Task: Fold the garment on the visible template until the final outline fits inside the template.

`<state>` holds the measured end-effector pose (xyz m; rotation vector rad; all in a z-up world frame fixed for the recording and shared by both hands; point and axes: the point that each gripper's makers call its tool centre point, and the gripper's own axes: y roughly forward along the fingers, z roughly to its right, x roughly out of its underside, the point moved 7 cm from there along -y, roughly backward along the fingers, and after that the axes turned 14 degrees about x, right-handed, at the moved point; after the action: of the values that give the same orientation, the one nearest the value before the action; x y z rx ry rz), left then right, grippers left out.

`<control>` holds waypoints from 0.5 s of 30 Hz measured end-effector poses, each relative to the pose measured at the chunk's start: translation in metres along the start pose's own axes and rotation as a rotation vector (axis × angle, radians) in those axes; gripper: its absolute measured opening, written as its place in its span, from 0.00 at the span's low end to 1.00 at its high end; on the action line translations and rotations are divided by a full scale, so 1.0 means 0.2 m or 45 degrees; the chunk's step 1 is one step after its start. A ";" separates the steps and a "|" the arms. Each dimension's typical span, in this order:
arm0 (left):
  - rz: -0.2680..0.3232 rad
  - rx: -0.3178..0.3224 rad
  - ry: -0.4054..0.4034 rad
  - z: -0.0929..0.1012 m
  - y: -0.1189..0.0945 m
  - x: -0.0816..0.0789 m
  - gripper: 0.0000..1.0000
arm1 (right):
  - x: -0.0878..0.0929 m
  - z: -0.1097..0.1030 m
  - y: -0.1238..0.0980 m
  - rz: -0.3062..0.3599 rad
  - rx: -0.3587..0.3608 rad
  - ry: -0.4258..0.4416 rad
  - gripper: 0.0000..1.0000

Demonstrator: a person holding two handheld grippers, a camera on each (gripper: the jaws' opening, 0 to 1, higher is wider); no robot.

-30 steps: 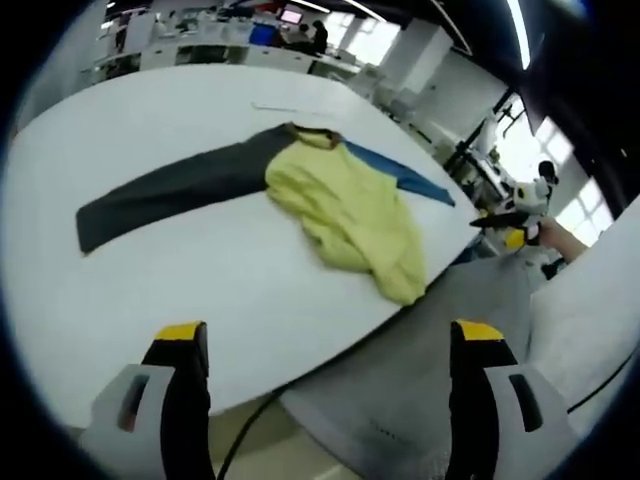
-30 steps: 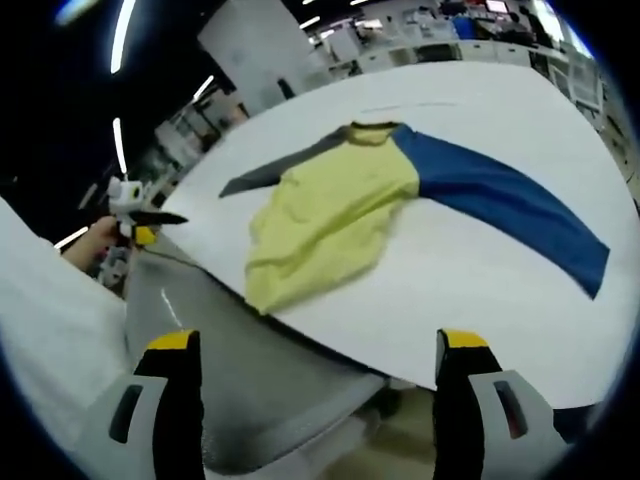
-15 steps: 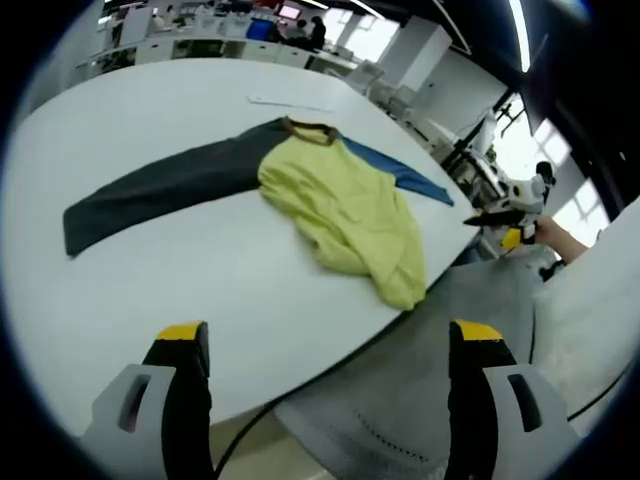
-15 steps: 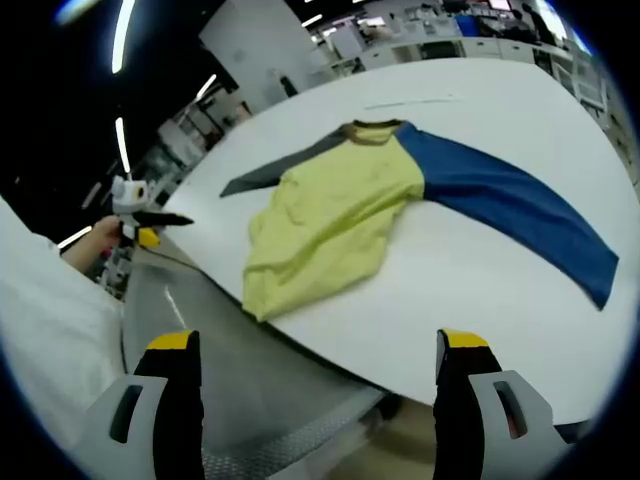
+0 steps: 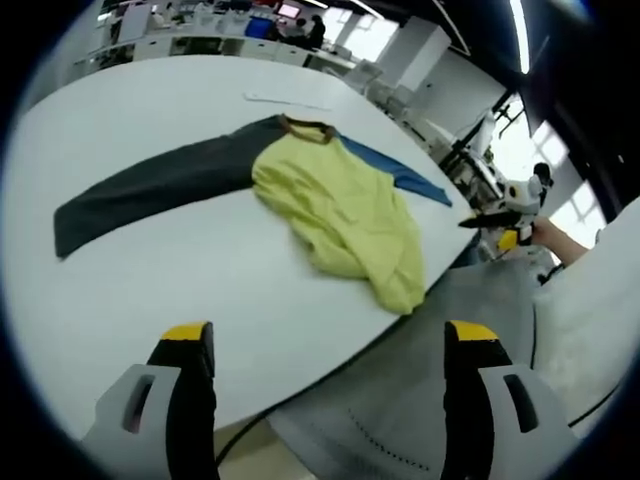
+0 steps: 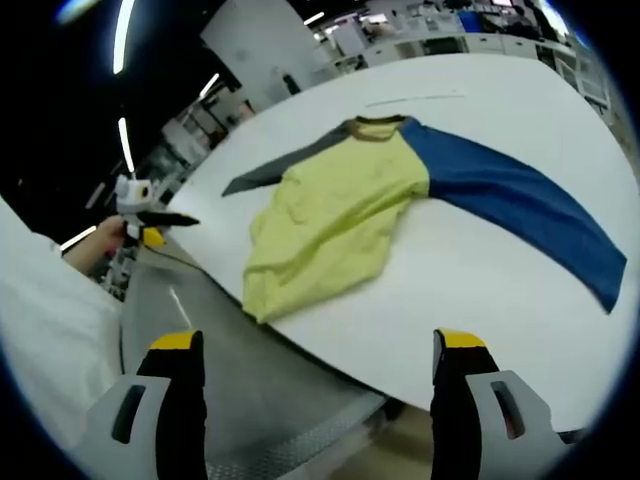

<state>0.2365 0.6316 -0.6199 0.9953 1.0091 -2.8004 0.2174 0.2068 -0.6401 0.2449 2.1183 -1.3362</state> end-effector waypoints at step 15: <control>-0.020 0.030 -0.012 -0.06 0.07 0.00 0.87 | 0.01 0.01 0.05 -0.015 -0.022 0.006 0.91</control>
<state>0.2461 0.6271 -0.6360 0.9794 0.9897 -2.8333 0.2215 0.2086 -0.6496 0.2293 2.1375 -1.3245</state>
